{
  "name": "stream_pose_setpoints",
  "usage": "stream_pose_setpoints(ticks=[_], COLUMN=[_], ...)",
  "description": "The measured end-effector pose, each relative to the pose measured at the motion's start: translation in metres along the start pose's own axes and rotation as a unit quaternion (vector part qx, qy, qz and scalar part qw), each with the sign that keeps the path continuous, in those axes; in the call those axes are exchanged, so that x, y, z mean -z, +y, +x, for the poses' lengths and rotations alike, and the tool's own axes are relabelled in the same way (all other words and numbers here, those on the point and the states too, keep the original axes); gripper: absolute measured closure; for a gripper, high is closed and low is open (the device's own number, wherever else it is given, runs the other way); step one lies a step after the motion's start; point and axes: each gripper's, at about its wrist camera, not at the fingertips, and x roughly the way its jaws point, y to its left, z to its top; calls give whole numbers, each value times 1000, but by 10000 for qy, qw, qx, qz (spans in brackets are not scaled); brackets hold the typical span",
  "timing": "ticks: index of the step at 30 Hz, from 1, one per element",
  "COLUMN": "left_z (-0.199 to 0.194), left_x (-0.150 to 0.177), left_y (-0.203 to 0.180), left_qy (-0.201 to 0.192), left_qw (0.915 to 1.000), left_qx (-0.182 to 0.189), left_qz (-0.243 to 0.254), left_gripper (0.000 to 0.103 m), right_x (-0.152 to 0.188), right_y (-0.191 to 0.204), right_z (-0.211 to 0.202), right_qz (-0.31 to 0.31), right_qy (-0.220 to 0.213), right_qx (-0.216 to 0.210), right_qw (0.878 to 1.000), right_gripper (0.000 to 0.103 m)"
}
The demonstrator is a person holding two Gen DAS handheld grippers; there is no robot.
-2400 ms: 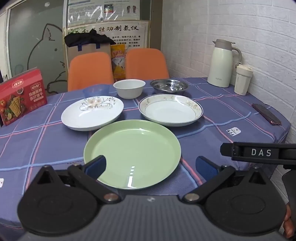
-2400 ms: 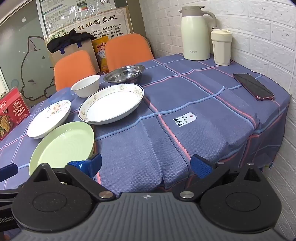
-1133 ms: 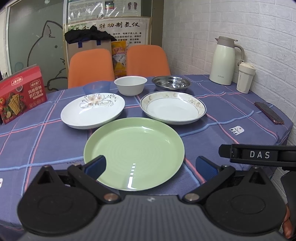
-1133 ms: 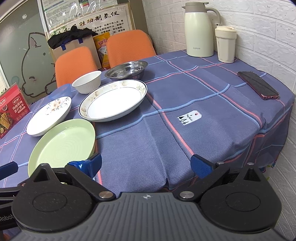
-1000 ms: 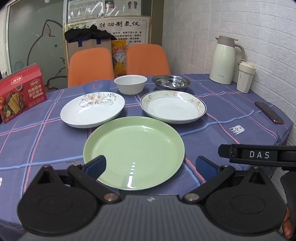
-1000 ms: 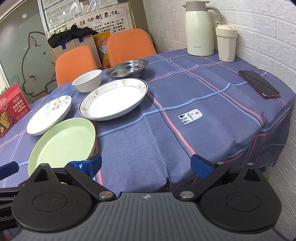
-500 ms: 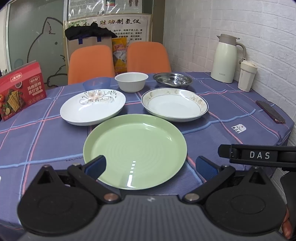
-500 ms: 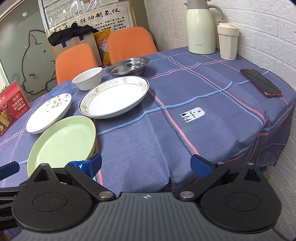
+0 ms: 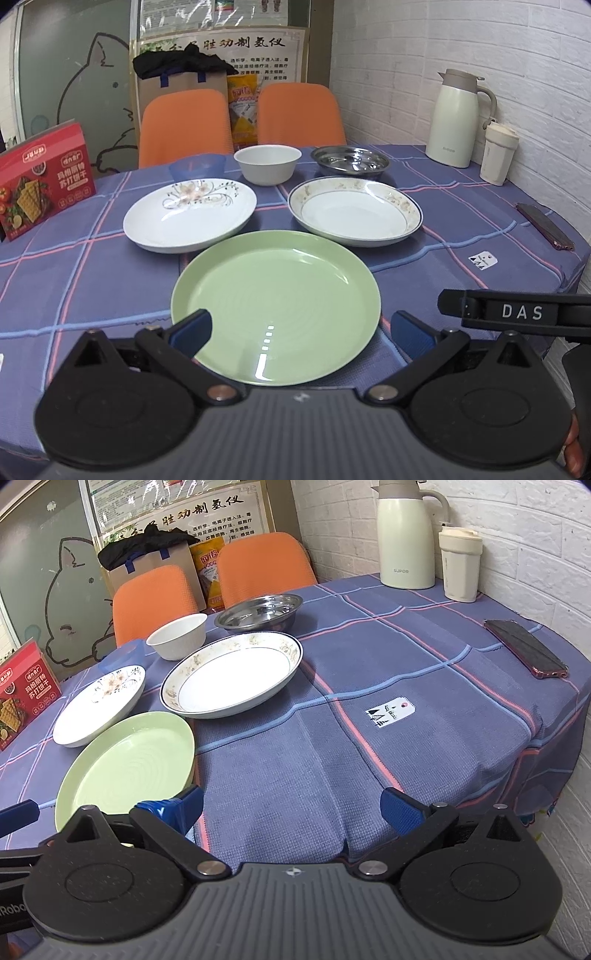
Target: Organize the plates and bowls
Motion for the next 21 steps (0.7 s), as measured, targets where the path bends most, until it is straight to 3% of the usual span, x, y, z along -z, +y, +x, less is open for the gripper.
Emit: stream_pose_setpoints(ticks=[12,17,21], left_z=[4,-4,4], left_x=[-13,-24,-30], left_y=[13,43,77], left_qy=[21,-116,-3], left_qw=[9999,9990,9964], left_qx=[-94,-370,-583], left_qz=[-85,-218,-612], left_gripper=[0,0,0], right_x=[-8,-17,-26], right_y=[5,9,13], right_z=[9,5,8], right_qz=[-54,-205,-286], right_qy=[66,-46,-103], right_qx=[-47,-150,-343], right_qw=[10000,9997,9989], right_gripper=[13,13,13])
